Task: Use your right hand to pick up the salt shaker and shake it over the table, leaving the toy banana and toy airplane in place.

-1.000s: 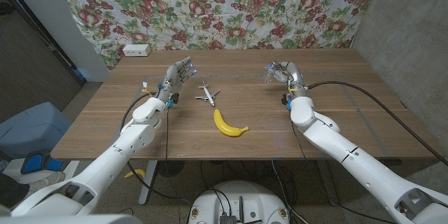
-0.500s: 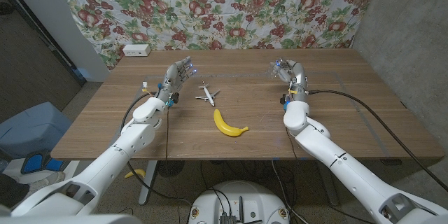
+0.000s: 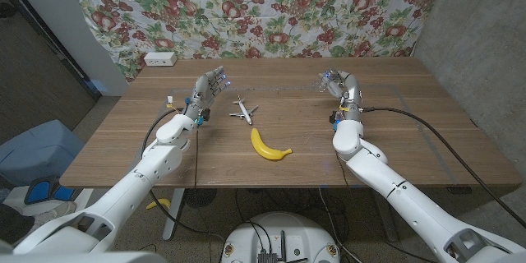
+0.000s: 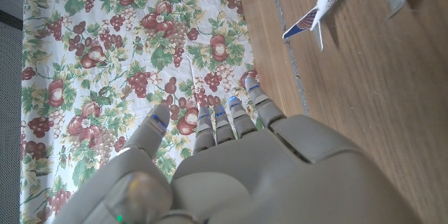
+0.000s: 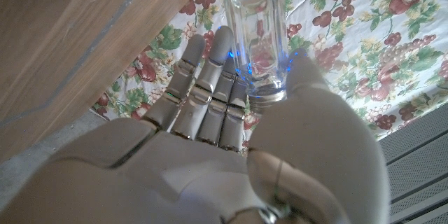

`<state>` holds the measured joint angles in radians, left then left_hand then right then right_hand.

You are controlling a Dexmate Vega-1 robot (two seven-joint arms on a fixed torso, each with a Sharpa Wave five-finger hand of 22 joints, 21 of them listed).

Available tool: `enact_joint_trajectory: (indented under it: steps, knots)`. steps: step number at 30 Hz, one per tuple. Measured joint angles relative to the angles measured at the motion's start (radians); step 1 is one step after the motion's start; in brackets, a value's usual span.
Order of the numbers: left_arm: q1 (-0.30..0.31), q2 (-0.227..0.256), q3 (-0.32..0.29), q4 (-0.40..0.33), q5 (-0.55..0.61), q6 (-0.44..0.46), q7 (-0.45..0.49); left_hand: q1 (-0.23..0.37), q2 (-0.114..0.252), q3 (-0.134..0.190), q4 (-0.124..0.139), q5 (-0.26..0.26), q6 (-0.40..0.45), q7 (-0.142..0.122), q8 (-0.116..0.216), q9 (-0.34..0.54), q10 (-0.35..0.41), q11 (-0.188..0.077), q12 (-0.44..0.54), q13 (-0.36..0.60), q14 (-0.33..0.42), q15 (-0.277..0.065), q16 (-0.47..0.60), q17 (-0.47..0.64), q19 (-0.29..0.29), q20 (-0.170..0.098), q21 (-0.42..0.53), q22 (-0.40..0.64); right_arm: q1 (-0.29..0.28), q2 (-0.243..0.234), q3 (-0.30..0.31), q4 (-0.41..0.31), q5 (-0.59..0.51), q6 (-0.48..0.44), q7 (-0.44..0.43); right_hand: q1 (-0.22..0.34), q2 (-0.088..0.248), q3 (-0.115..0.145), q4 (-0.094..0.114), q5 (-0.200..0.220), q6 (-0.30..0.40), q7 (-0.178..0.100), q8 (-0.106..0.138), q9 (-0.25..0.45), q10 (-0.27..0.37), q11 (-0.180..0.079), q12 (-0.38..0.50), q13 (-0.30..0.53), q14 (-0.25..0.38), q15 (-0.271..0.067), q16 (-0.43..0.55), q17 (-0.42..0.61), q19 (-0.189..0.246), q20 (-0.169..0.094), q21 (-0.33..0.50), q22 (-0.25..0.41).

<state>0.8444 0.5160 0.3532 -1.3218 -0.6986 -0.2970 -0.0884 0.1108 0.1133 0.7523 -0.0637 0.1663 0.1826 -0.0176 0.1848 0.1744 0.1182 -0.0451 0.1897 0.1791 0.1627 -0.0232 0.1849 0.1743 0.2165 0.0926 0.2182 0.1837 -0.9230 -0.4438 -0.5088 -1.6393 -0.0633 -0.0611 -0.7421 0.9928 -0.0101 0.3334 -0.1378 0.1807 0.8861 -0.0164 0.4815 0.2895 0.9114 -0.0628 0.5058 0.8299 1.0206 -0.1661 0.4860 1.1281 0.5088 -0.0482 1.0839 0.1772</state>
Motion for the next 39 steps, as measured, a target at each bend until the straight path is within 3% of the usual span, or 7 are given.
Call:
enact_joint_trajectory:
  steps: [8, 9, 11, 12, 22, 30, 39]
  knots:
    - [-0.003, -0.001, 0.001, 0.0, 0.0, 0.0, 0.0, 0.0, 0.0, 0.0, 0.0, 0.0, 0.0, 0.0, 0.0, 0.0, 0.001, -0.001, 0.0, 0.0, 0.005, 0.005, 0.0, 0.0, 0.0, 0.0, 0.0, 0.0, 0.007, -0.036, -0.006, -0.024, 0.029, -0.06, 0.16, 0.0, 0.0, 0.0, 0.0, 0.001, 0.0, 0.0, 0.002, 0.0, 0.0, 0.0, -0.001, 0.005, 0.0, 0.0, -0.003, 0.004, -0.005, 0.002, 0.0, 0.0]
    - [-0.003, -0.001, 0.002, 0.0, 0.0, 0.001, -0.002, 0.0, 0.0, 0.0, 0.0, 0.0, 0.0, 0.0, 0.0, 0.0, 0.001, -0.001, 0.0, 0.0, 0.005, 0.005, 0.0, 0.0, 0.0, 0.0, 0.0, 0.0, 0.02, -0.081, -0.012, -0.057, 0.032, -0.065, 0.171, 0.0, 0.0, 0.0, 0.0, 0.001, 0.0, 0.0, 0.003, 0.0, 0.0, 0.0, -0.001, 0.005, 0.0, 0.0, -0.003, 0.004, -0.01, -0.001, 0.0, 0.0]
    - [-0.003, -0.001, 0.002, 0.0, 0.0, 0.001, -0.002, 0.0, 0.0, 0.0, 0.0, 0.0, 0.0, 0.0, 0.0, 0.0, 0.006, 0.003, 0.0, 0.0, 0.005, 0.005, 0.0, 0.0, 0.0, 0.0, 0.0, 0.0, 0.02, -0.081, -0.012, -0.057, 0.047, -0.094, 0.222, 0.0, 0.0, 0.0, 0.0, 0.001, 0.0, 0.0, 0.003, 0.0, 0.0, 0.0, -0.001, 0.006, 0.0, 0.0, -0.003, 0.008, -0.013, 0.002, 0.001, 0.0]
    - [-0.003, -0.001, 0.002, 0.001, -0.001, 0.002, -0.002, 0.0, 0.0, 0.0, 0.0, 0.0, 0.0, 0.0, 0.0, 0.0, 0.007, 0.004, 0.0, 0.0, 0.005, 0.005, 0.0, 0.0, 0.0, 0.0, 0.0, 0.0, 0.032, -0.11, -0.017, -0.08, 0.052, -0.105, 0.241, 0.0, 0.0, 0.0, 0.0, 0.001, 0.0, 0.0, 0.003, 0.0, 0.0, 0.0, -0.001, 0.006, 0.0, 0.0, -0.003, 0.009, -0.013, 0.002, 0.004, 0.0]
    - [-0.002, 0.0, 0.002, 0.0, -0.001, 0.004, -0.003, 0.0, 0.0, 0.0, 0.0, 0.0, 0.0, 0.0, 0.0, 0.0, 0.007, 0.004, 0.0, 0.0, 0.005, 0.005, 0.0, 0.0, 0.0, 0.0, 0.0, 0.0, 0.063, -0.167, -0.031, -0.131, 0.105, -0.219, 0.4, 0.0, 0.0, 0.0, 0.0, 0.005, 0.0, 0.0, 0.003, 0.0, 0.0, 0.0, -0.004, 0.008, 0.0, 0.0, -0.01, 0.015, -0.013, 0.002, 0.004, 0.0]
    - [-0.002, 0.003, 0.002, -0.002, -0.002, 0.004, -0.005, 0.0, 0.0, 0.0, 0.0, 0.0, 0.0, 0.0, 0.0, 0.0, 0.007, 0.004, 0.0, 0.0, 0.005, 0.005, 0.0, 0.0, 0.0, 0.0, 0.0, 0.0, 0.09, -0.205, -0.048, -0.169, 0.127, -0.274, 0.445, 0.0, 0.0, 0.0, 0.0, 0.005, 0.0, 0.0, 0.003, 0.0, 0.0, 0.0, -0.007, 0.01, 0.0, 0.0, -0.01, 0.02, -0.013, 0.002, 0.007, 0.0]
    - [-0.002, 0.004, 0.001, -0.003, -0.003, 0.005, -0.008, 0.0, 0.0, 0.0, 0.0, 0.0, 0.0, 0.0, 0.0, 0.0, 0.007, 0.004, 0.0, 0.0, 0.005, 0.005, 0.0, 0.0, 0.0, 0.0, 0.0, 0.0, 0.091, -0.202, -0.053, -0.169, 0.13, -0.271, 0.419, 0.0, 0.0, 0.0, 0.0, 0.005, 0.0, 0.0, 0.002, 0.0, 0.0, 0.0, -0.008, 0.01, 0.004, -0.004, -0.019, 0.026, -0.013, 0.002, 0.007, 0.0]
